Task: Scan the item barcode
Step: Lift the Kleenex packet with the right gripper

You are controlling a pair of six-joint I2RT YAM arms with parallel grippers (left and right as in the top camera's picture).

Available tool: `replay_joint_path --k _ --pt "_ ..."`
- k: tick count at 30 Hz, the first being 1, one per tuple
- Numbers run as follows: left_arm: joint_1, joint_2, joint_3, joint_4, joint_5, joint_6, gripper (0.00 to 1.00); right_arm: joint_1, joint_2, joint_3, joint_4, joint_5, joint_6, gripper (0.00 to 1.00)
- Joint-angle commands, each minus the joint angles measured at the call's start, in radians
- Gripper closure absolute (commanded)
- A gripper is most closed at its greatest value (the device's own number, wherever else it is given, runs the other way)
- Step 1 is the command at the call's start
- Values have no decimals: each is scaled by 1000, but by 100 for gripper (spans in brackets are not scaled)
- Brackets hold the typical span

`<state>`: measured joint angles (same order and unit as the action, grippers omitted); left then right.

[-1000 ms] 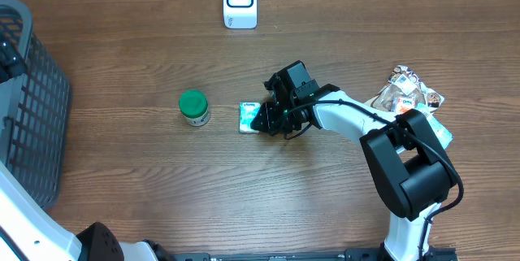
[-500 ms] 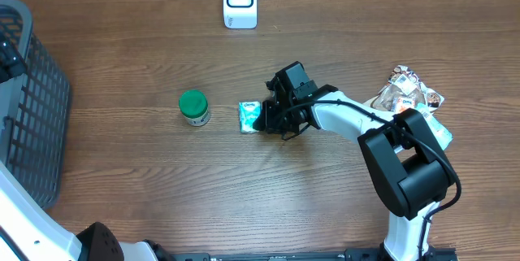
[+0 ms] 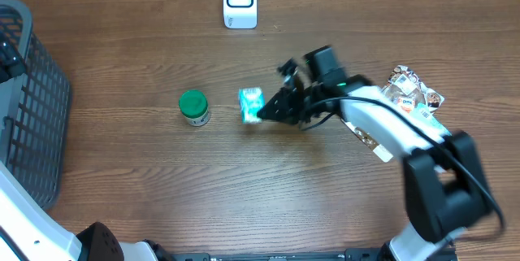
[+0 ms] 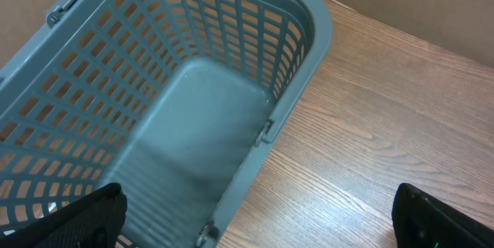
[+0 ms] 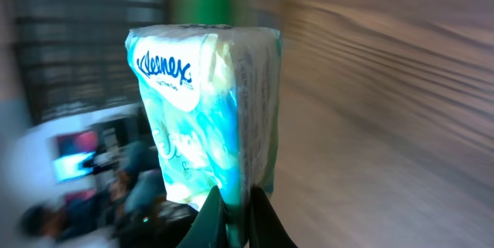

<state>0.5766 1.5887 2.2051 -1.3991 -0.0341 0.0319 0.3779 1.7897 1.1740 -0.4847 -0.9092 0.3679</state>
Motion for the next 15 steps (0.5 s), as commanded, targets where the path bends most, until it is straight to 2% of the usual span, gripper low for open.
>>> replay_joint_path --k 1,6,9,15 --pt "-1 -5 0 3 5 -6 1 -58 -88 6 10 -326 -63 96" --pt "-1 -5 0 3 5 -6 1 -117 -95 6 72 -557 -46 96" --pt "-1 -5 0 3 5 -6 1 -147 -95 6 152 -661 27 96" --pt "-1 -5 0 4 5 -6 0 -192 -96 6 316 -661 237 96"
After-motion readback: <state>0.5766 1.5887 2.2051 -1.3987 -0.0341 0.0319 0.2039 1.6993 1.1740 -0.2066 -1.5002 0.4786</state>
